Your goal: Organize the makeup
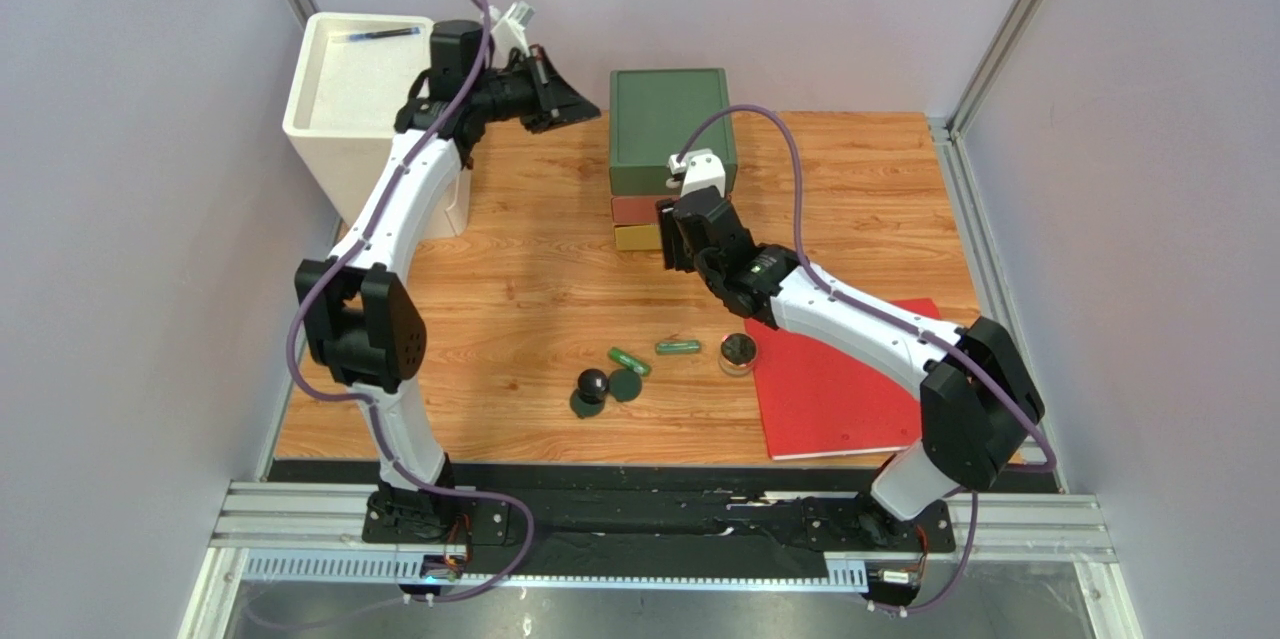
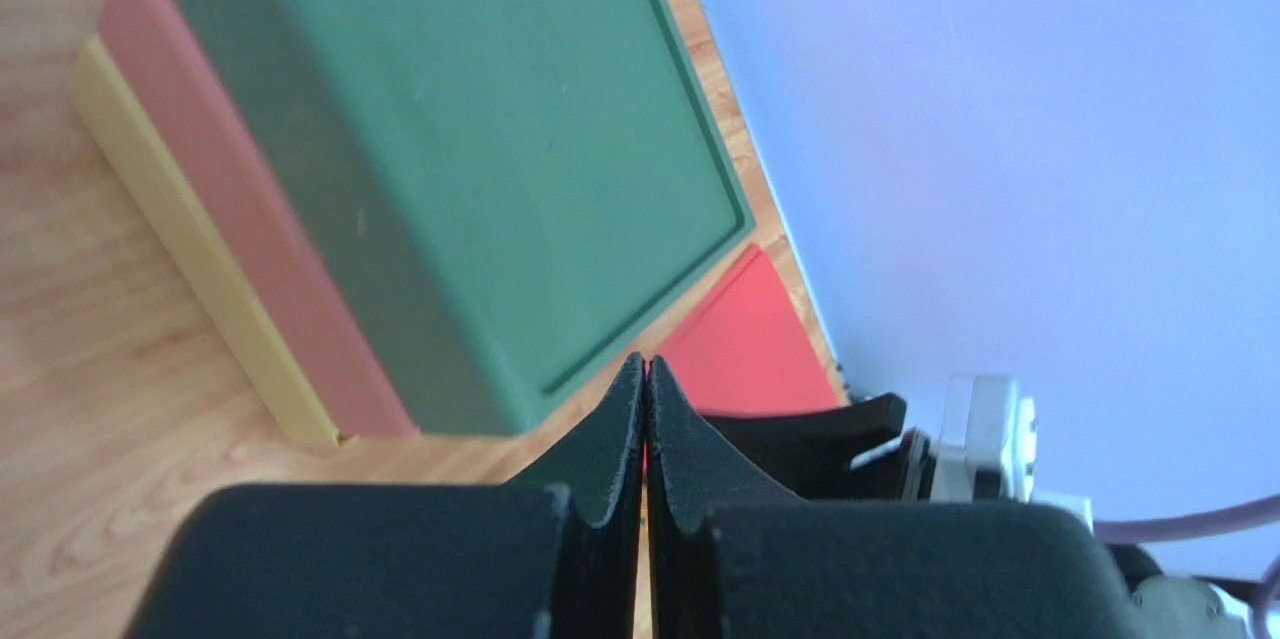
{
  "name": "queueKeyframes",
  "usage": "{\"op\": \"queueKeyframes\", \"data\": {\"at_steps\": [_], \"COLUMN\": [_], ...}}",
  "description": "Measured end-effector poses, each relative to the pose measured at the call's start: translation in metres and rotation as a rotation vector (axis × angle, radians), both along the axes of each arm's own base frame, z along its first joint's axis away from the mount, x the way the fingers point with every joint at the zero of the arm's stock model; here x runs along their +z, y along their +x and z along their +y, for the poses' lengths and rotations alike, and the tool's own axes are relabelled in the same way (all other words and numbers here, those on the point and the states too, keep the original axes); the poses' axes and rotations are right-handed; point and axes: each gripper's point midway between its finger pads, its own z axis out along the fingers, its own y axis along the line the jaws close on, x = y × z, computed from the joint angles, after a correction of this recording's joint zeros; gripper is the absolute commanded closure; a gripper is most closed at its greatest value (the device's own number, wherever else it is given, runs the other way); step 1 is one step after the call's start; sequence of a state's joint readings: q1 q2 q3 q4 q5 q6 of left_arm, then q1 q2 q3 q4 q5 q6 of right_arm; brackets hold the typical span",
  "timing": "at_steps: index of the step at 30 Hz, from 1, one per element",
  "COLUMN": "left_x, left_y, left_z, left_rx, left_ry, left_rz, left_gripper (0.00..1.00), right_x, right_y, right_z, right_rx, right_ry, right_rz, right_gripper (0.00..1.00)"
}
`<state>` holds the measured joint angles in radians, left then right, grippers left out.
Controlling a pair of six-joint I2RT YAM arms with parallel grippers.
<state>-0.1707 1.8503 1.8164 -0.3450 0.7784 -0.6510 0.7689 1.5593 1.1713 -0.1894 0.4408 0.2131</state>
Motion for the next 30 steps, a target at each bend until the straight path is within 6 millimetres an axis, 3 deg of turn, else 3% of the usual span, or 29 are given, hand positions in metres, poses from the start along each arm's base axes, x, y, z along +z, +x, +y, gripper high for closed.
{"op": "queueKeyframes", "data": {"at_steps": [4,10,14,18,25,30], "left_x": [-0.001,-0.036,-0.056,-0.072,-0.073,-0.074], "left_y": [0.011,0.025,0.038,0.039,0.035,0.032], "left_z": [-0.032,-0.059,-0.056,-0.052,-0.052,-0.055], "left_rx": [-0.004,0.01,0.047,0.06,0.049,0.035], "left_ry": [0.066,0.187,0.264,0.309,0.333,0.348], "left_rz": [-0.012,0.05,0.089,0.131,0.127,0.116], "left_gripper": [1.0,1.0,1.0,1.0,1.0,1.0], "right_x": [-0.013,-0.031,-0.04,-0.045,-0.042,-0.044], "right_y": [-0.001,0.005,0.012,0.02,0.032,0.033], "right_z": [0.017,0.028,0.024,0.021,0.011,0.005], "right_rx": [0.045,0.064,0.031,-0.01,-0.072,-0.087], "right_ry": [0.053,0.083,0.093,0.107,0.176,0.243], "right_rz": [0.037,0.017,-0.005,-0.011,-0.027,-0.002], "right_gripper": [0.31,0.34,0.35,0.36,0.38,0.31]}}
